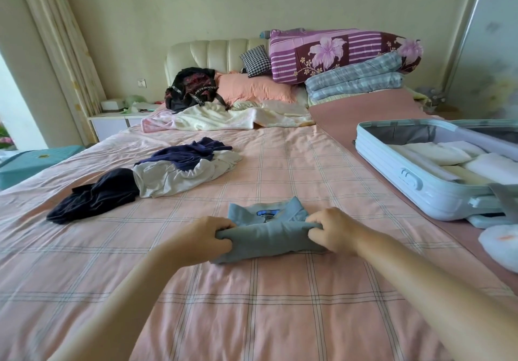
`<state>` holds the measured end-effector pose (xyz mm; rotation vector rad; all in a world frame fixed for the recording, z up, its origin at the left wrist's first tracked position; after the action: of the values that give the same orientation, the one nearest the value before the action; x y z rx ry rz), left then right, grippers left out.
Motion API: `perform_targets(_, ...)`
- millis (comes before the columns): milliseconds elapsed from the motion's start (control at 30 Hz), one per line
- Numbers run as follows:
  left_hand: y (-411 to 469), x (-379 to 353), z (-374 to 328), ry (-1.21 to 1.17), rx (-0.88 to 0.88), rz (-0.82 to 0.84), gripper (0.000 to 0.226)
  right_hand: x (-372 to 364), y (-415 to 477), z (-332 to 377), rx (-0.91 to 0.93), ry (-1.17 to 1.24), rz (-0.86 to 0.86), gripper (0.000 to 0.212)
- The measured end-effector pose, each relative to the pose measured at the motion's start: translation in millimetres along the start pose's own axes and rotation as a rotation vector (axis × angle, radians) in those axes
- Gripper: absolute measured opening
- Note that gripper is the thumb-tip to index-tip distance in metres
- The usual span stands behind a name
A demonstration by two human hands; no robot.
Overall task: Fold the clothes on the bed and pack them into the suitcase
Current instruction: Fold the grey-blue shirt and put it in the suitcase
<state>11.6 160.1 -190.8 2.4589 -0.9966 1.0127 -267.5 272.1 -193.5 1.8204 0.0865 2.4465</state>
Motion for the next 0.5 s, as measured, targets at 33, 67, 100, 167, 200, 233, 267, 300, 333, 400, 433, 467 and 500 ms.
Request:
perform_targets(33, 0.7, 1.3, 1.3, -0.035, 0.016, 0.019, 0.020, 0.3, 1.5, -0.9, -0.015, 0.016, 0.006, 0.031)
perform_targets(67, 2.7, 2.8, 2.7, -0.068, 0.031, 0.015, 0.022, 0.6, 4.2, -1.9, -0.041, 0.034, 0.004, 0.033)
perform_targets(100, 6.4, 4.5, 6.2, -0.102, 0.051, -0.008, 0.022, -0.2, 8.5, -4.0, -0.077, 0.049, -0.032, 0.036)
perform_targets(167, 17.2, 8.6, 12.6, -0.143, 0.091, -0.089, 0.014, -0.6, 17.9, -6.8, -0.169, -0.002, -0.115, 0.035)
perform_targets(200, 22.6, 9.7, 14.0, -0.124, 0.111, -0.134, 0.013, -0.9, 21.9, -6.7, -0.213, -0.116, -0.131, 0.032)
perform_targets(233, 27.7, 10.3, 13.5, -0.042, 0.120, -0.180, 0.016, -2.6, 25.9, -6.7, -0.243, -0.266, -0.131, 0.031)
perform_targets(267, 32.2, 9.2, 10.4, 0.097, 0.103, -0.226, 0.023, -5.9, 30.0, -6.9, -0.257, -0.386, -0.126, 0.033)
perform_targets(300, 36.6, 5.9, 6.0, 0.257, 0.061, -0.279, 0.031, -9.8, 33.9, -6.5, -0.251, -0.467, -0.123, 0.038)
perform_targets(333, 40.2, 0.2, 0.1, 0.387, 0.001, -0.331, 0.039, -13.8, 37.9, -5.8, -0.237, -0.531, -0.127, 0.042)
perform_targets(400, 44.5, -17.7, -14.6, 0.500, -0.140, -0.376, 0.045, -19.2, 45.4, -1.7, -0.166, -0.618, -0.192, 0.046)
perform_targets(433, 45.9, -29.3, -19.2, 0.521, -0.200, -0.363, 0.041, -21.4, 48.4, 1.2, -0.112, -0.639, -0.229, 0.051)
perform_targets(467, 46.1, -41.3, -22.3, 0.535, -0.230, -0.343, 0.036, -23.8, 50.2, 4.6, -0.063, -0.637, -0.245, 0.056)
perform_targets(500, 46.2, -51.3, -23.1, 0.535, -0.228, -0.329, 0.040, -26.5, 51.8, 7.2, -0.041, -0.600, -0.235, 0.061)
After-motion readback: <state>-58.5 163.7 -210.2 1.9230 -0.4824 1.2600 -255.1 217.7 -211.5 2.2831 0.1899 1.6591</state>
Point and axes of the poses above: each hand's wrist, its own y-axis towards the middle knuckle, its own x-axis out of the back of the hand, z = x × y, the point moved 2 cm from there along y, towards the middle knuckle, and after that the axes turned 13 degrees about -y, right-handed, at the moved point
